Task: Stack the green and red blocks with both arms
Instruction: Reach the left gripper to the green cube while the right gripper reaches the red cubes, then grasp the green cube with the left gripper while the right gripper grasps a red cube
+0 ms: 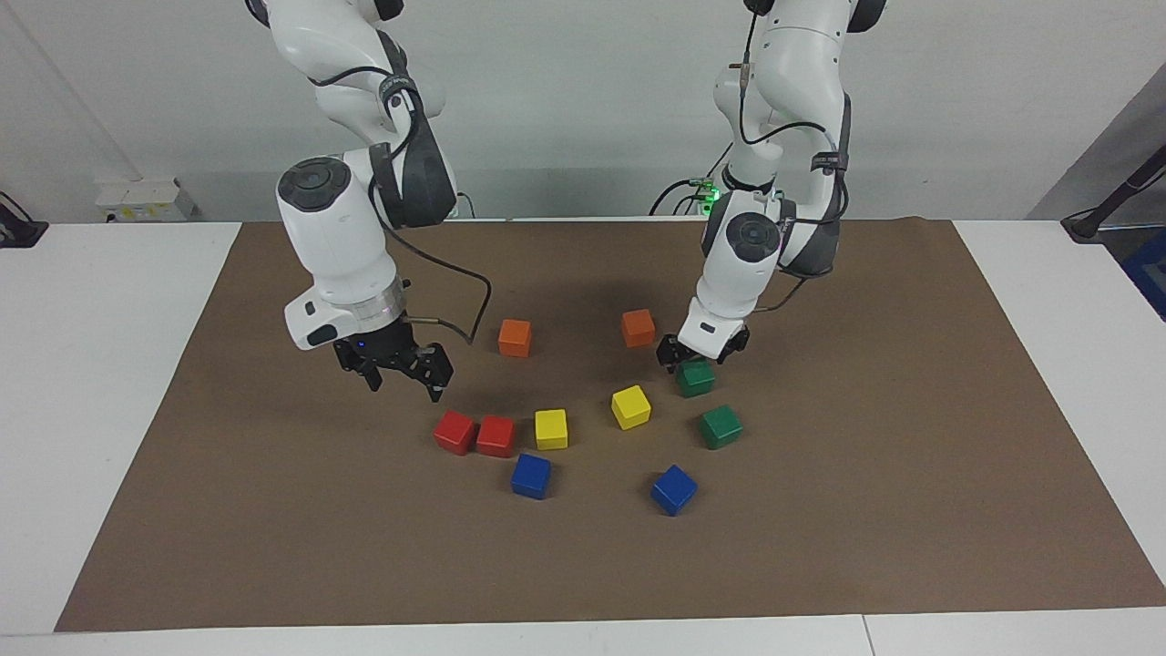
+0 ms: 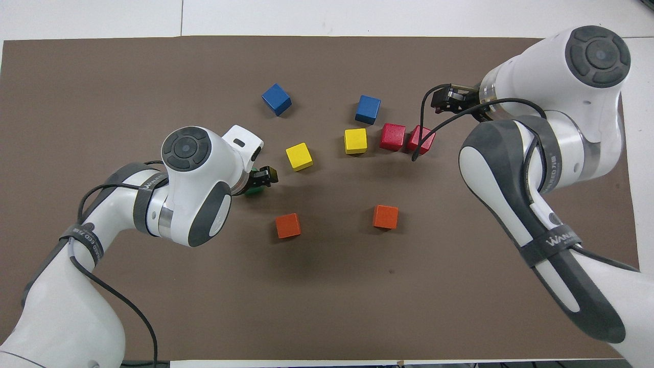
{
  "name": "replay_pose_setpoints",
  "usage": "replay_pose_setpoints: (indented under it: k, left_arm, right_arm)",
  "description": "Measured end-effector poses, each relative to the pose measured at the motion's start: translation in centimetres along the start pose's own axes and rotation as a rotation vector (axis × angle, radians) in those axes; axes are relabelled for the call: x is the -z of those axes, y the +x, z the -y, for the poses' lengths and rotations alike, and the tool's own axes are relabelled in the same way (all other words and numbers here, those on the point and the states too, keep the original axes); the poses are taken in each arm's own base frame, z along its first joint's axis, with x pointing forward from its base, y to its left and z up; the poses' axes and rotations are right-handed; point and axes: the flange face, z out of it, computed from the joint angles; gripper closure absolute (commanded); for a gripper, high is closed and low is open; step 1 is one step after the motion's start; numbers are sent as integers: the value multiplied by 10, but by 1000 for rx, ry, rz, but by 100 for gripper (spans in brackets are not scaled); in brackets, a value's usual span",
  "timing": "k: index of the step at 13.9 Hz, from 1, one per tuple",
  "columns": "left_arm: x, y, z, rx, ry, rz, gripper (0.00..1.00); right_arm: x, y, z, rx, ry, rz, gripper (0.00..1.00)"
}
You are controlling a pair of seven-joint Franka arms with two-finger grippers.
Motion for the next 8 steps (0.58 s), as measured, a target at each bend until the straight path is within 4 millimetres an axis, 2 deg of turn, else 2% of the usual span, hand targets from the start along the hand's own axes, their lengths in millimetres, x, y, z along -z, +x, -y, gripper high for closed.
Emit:
replay_pose_setpoints:
  k: [2, 4, 5, 6, 7, 8]
  left_arm:
    - [-5, 1, 0, 2, 0, 0, 0]
    - [-9, 3, -1, 22, -6, -11, 1]
    - [-13, 3, -3, 27, -8, -14, 8]
    - [-17, 3, -5, 30, -8, -14, 21]
    - [-19, 2, -7, 31, -8, -14, 43]
    - [-20, 2, -7, 29, -7, -16, 96]
  right_arm:
    - [-4, -1, 9, -11, 13, -16, 0]
    - [-19, 3, 9, -17, 20, -25, 0]
    - [-30, 6, 8, -20, 23, -26, 0]
    - [-40, 8, 8, -22, 24, -25, 0]
    - [-50, 9, 8, -24, 24, -23, 0]
    - [-57, 10, 7, -26, 23, -18, 0]
